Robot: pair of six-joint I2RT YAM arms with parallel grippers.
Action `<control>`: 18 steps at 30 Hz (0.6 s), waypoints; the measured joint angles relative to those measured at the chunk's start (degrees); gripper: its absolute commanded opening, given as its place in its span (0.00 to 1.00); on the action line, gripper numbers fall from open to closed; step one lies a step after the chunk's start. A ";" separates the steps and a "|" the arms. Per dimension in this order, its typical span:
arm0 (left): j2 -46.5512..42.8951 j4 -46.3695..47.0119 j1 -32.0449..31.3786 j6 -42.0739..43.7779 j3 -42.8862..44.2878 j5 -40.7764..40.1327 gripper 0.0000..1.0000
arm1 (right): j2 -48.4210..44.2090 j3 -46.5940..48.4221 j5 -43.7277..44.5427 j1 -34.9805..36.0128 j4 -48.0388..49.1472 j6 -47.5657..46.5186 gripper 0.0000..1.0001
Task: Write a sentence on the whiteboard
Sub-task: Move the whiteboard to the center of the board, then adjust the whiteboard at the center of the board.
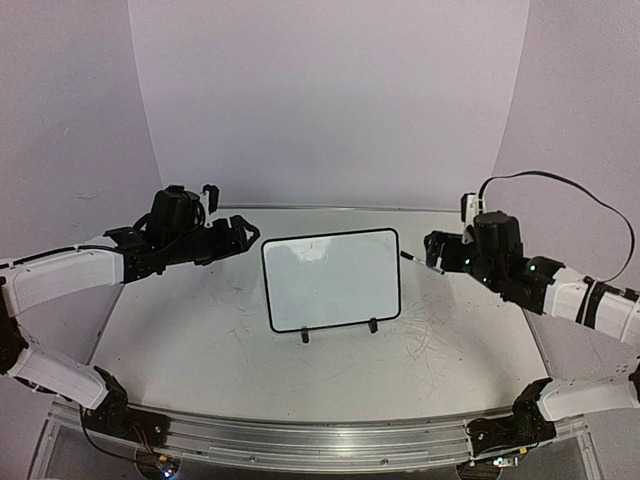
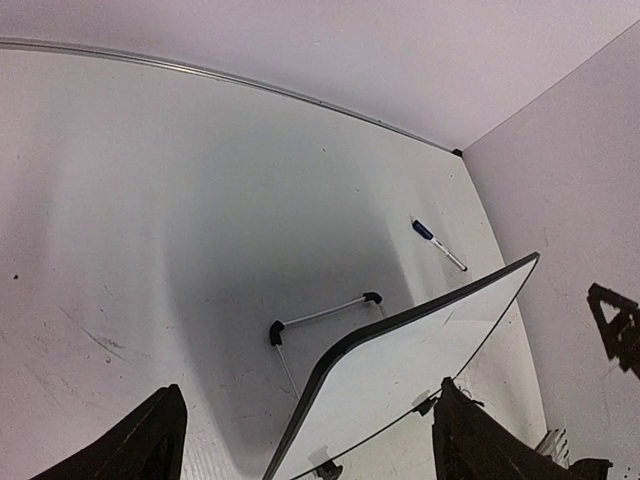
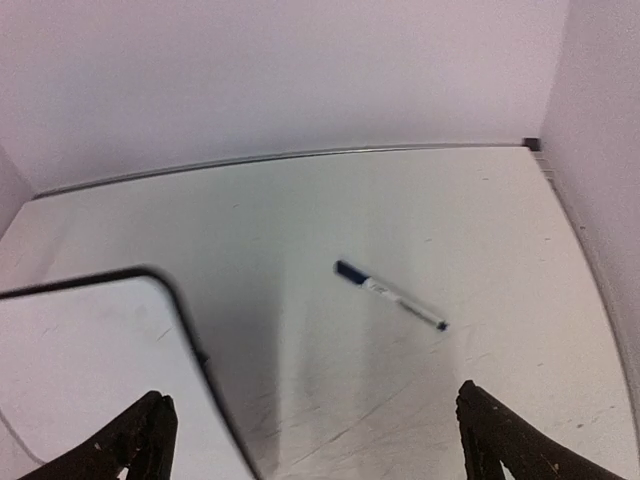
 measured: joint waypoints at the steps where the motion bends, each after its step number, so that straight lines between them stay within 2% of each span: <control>1: 0.00 0.01 0.00 0.27 0.00 -0.23 0.87 | 1.16 1.92 -1.44 -4.22 -1.19 -1.10 0.98; 4: -0.02 0.00 0.00 1.09 0.00 -0.33 0.89 | 8.15 9.32 -6.08 -13.74 -4.85 -3.95 0.98; 8: -0.64 -0.09 0.00 1.36 0.00 -0.31 0.90 | 20.92 19.74 -13.95 -20.87 -8.54 -7.25 0.96; 12: -1.84 -0.04 0.00 2.30 0.00 -0.32 0.91 | 33.37 28.47 -19.22 -24.08 -12.63 -11.26 0.87; 18: -2.05 -0.10 0.00 2.54 -0.15 0.53 0.91 | 48.86 39.79 -24.17 -24.25 -17.48 -16.43 0.85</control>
